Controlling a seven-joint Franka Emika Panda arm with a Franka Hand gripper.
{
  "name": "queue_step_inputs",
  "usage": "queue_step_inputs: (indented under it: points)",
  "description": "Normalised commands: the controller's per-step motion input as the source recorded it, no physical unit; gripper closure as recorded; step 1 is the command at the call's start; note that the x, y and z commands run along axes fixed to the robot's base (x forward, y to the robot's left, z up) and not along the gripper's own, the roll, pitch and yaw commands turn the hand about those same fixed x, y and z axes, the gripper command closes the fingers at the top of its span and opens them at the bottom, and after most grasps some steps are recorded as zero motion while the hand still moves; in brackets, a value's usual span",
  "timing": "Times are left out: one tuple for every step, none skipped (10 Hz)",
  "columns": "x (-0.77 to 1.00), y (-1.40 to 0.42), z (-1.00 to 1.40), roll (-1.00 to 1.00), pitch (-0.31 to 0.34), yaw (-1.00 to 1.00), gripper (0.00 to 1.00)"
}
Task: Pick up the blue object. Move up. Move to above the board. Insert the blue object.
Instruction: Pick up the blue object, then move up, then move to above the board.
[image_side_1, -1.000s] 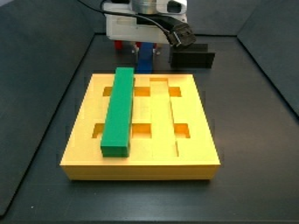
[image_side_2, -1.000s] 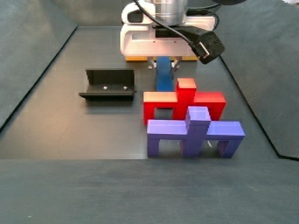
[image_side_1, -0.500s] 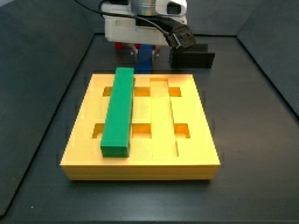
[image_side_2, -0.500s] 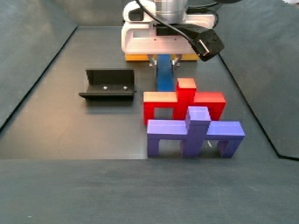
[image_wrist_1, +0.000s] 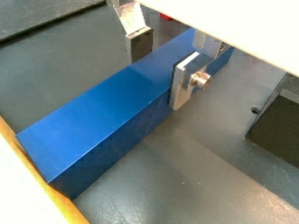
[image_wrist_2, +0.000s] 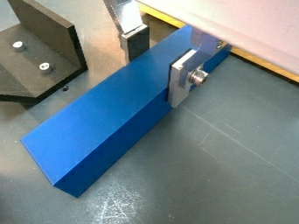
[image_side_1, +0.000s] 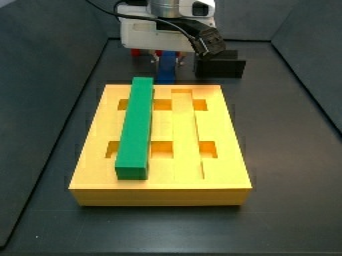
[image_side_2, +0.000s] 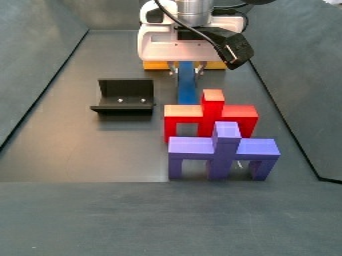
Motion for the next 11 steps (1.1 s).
queue_step_inputs:
  points:
    - [0.0, 0.0, 0.0, 0.0, 0.0, 0.0, 1.0]
    - [0.0, 0.0, 0.0, 0.0, 0.0, 0.0, 1.0]
    - [0.0, 0.0, 0.0, 0.0, 0.0, 0.0, 1.0]
    - [0.0, 0.0, 0.0, 0.0, 0.0, 0.0, 1.0]
    - [0.0, 0.0, 0.83, 0.0, 0.0, 0.0, 1.0]
    - [-0.02, 0.0, 0.82, 0.0, 0.007, -0.03, 1.0]
    - [-0.06, 0.0, 0.63, 0.0, 0.015, -0.04, 1.0]
    - [-0.03, 0.0, 0.23, 0.0, -0.026, -0.02, 1.0]
    - [0.0, 0.0, 1.4, 0.0, 0.0, 0.0, 1.0]
    - [-0.01, 0.0, 1.4, 0.0, 0.033, 0.0, 1.0]
    - [-0.03, 0.0, 1.4, 0.0, 0.036, 0.0, 1.0]
